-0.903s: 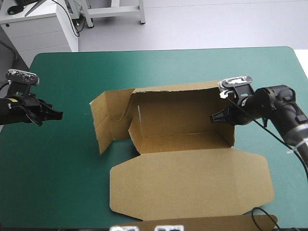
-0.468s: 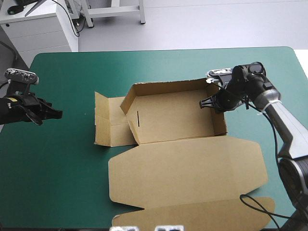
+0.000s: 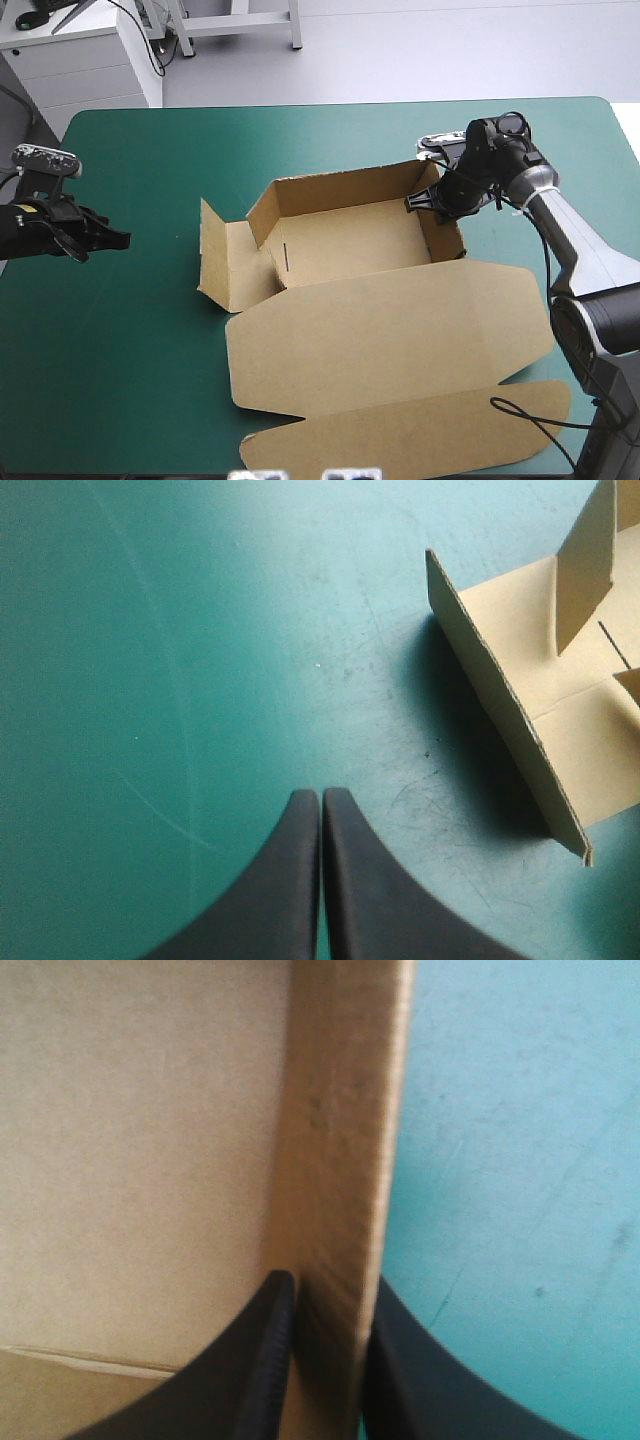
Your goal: Fold the box
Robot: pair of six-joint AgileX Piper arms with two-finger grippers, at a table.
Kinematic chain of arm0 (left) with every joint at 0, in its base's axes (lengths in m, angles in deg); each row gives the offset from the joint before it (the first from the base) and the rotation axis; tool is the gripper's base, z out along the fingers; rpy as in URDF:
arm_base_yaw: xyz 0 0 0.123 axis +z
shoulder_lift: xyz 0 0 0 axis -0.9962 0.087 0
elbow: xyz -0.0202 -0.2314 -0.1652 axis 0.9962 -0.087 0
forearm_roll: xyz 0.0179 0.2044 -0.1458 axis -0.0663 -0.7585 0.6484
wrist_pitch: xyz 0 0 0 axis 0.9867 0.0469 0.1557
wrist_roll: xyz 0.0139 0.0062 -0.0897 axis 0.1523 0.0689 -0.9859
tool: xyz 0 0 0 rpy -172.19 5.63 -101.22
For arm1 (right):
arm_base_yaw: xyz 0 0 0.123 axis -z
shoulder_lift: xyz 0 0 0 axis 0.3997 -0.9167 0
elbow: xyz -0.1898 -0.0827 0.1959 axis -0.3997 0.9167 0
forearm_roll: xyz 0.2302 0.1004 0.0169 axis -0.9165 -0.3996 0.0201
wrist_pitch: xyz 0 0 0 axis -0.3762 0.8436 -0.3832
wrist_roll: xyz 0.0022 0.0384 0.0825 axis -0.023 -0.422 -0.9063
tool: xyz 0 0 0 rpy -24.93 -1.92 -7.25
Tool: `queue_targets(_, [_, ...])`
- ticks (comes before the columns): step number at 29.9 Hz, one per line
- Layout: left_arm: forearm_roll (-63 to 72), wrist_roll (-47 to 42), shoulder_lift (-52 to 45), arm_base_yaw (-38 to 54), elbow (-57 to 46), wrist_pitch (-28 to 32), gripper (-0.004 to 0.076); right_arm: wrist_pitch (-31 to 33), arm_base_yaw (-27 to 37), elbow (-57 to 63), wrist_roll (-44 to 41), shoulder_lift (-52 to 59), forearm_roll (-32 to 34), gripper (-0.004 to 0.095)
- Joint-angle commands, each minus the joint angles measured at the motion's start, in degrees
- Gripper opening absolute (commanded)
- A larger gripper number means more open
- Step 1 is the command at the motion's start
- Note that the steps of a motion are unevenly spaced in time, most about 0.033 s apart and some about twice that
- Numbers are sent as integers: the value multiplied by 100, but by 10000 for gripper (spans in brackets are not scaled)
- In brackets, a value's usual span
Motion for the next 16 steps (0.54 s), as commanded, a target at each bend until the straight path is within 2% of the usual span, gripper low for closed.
queue_targets(1, [246,-51,-121,13,144,215,-8,218,-7,-506,165,326,-42,439])
queue_targets(4, [255,-51,-121,13,144,248,-8,321,-7,-879,212,383,-42,611])
queue_targets(6, [255,-51,-121,13,144,253,-8,321,-7,-1065,212,406,-3,662])
queue_targets(11, [255,-51,-121,13,144,269,-8,321,-7,-1169,212,360,307,667])
queue_targets(16, [255,-51,-121,13,144,249,-8,321,-7,-1159,155,68,230,660])
